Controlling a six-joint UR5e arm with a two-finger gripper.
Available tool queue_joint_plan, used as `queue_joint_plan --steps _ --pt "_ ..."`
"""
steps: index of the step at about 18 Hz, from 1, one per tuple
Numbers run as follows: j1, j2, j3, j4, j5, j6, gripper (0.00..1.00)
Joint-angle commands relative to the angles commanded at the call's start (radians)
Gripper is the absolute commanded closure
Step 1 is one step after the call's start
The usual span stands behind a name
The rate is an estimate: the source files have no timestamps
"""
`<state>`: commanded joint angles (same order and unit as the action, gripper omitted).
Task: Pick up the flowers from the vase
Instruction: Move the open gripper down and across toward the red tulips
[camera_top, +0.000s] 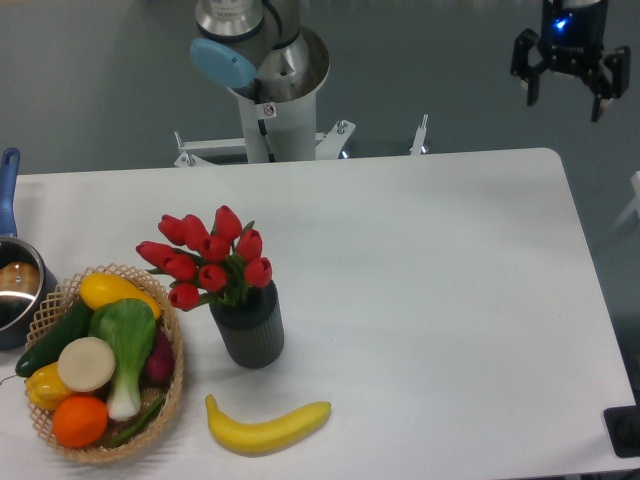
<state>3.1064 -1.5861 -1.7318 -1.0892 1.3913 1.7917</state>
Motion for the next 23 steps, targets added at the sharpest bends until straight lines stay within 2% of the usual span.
queue_joint_plan --steps 4,8,11,14,16,19,23 --pt "-0.003 0.003 0.014 -0.009 0.002 0.005 0.0" --pt "0.0 0.011 -0.012 -0.012 -0.02 -0.011 0.0" --pt "0.009 0.021 -0.058 -0.001 -0.081 -0.017 0.0" --pt "0.009 0.023 -0.078 -0.001 -0.093 -0.069 0.0" --pt "0.005 0.018 -0.095 0.006 -0.138 -0.11 0.0" --pt "0.001 0.018 -0.153 0.038 -0.217 -0.12 0.0" --pt "0.009 0.017 -0.242 0.049 -0.429 -0.118 0.0"
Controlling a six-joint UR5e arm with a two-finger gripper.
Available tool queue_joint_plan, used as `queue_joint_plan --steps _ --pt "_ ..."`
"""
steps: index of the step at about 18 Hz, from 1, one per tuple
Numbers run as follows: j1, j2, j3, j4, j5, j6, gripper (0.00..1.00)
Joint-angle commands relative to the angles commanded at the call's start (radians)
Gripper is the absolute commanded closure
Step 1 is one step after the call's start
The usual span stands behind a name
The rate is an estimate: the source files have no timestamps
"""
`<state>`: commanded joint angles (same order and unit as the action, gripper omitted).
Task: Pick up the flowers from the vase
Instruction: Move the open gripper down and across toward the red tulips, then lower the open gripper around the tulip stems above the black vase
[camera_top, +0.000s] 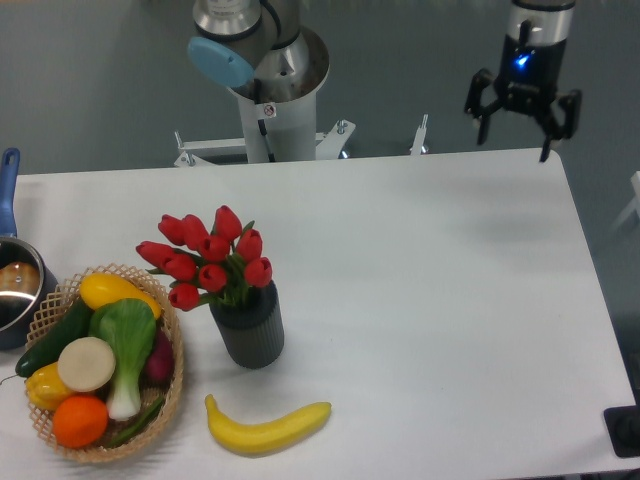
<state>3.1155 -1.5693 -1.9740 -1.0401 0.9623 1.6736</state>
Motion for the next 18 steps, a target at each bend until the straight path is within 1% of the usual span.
queue_joint_plan --steps 2,6,7,10,12,15,18 --pt "-0.002 0.002 -0.017 0.005 -0.062 0.002 0.0" --pt "-0.021 0.008 -0.045 0.0 -0.086 -0.003 0.0" --pt "-0.028 0.005 -0.051 0.0 -0.121 -0.005 0.0" --pt "-0.028 0.002 -0.077 0.003 -0.282 0.005 0.0" --pt "-0.035 0.006 -0.097 0.005 -0.335 0.006 0.0" --pt "-0.112 -0.005 -0.095 0.003 -0.384 0.003 0.0" --pt "-0.152 -0.012 -0.089 0.003 -0.418 -0.003 0.0"
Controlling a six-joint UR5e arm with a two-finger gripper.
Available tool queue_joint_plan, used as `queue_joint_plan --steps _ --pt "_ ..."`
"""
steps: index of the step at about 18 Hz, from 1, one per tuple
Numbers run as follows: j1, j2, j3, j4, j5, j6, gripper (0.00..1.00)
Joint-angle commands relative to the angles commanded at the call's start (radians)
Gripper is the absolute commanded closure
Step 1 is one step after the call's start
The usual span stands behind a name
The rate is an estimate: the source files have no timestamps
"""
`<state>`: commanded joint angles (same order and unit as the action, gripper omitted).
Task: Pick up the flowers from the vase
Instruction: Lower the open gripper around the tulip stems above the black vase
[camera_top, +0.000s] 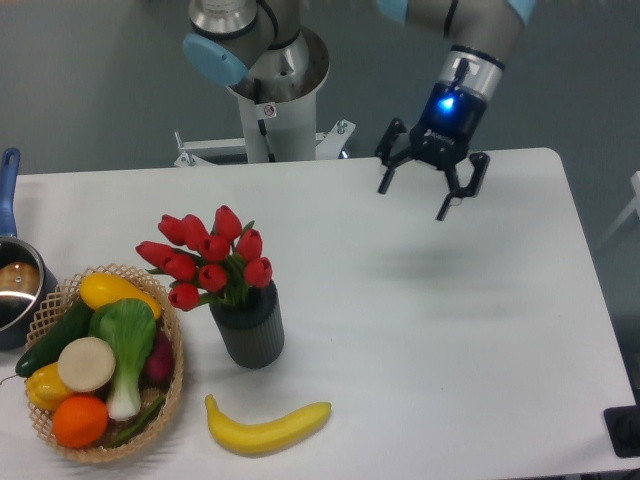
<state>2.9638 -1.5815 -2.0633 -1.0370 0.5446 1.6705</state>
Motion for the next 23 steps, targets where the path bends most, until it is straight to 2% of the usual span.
queue_joint_plan --steps 7,10,14,16,23 --pt "-0.083 -0.014 0.011 0.003 0.009 0.003 0.0" --pt "-0.124 -0.02 0.037 0.002 0.021 0.0 0.0" --pt "-0.196 -0.044 0.043 0.005 0.025 0.0 0.0" --pt "-0.233 -0.07 0.032 0.031 0.025 0.008 0.0" --pt "-0.304 -0.118 0.045 0.054 0.015 -0.002 0.0"
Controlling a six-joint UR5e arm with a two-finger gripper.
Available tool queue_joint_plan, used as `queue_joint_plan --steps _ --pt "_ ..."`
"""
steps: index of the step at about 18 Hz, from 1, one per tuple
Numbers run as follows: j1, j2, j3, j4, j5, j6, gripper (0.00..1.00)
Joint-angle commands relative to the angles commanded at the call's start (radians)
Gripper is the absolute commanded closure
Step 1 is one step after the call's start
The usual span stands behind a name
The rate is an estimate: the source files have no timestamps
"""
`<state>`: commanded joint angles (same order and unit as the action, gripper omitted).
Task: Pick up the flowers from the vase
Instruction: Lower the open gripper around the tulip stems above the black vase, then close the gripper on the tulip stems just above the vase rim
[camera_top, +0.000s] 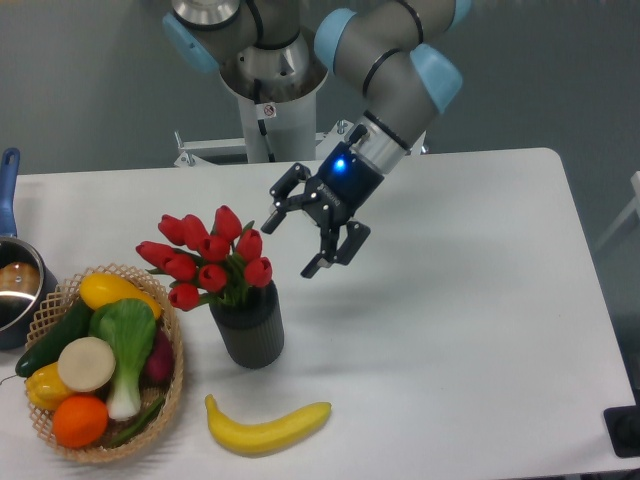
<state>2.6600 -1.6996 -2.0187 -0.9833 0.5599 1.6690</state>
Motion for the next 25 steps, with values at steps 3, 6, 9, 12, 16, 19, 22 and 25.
queue_joint_plan --steps 3,6,9,12,16,19,22,25 --pt "-0.012 0.0 -0.009 -0.002 -0.009 -0.017 0.0" --pt "-0.015 -0.011 0.003 0.0 -0.014 -0.061 0.0" --pt "-0.035 -0.012 0.002 -0.002 -0.018 -0.069 0.0" --pt "-0.037 -0.009 0.005 0.0 -0.044 -0.138 0.0" --pt "-0.048 -0.014 0.011 0.0 -0.069 -0.143 0.0" --pt "-0.049 -0.021 0.012 0.0 -0.074 -0.144 0.0" --pt "-0.052 -0.032 0.015 0.005 -0.077 -0.146 0.0" --pt "-0.065 -0.035 0.015 0.008 -0.077 -0.15 0.0"
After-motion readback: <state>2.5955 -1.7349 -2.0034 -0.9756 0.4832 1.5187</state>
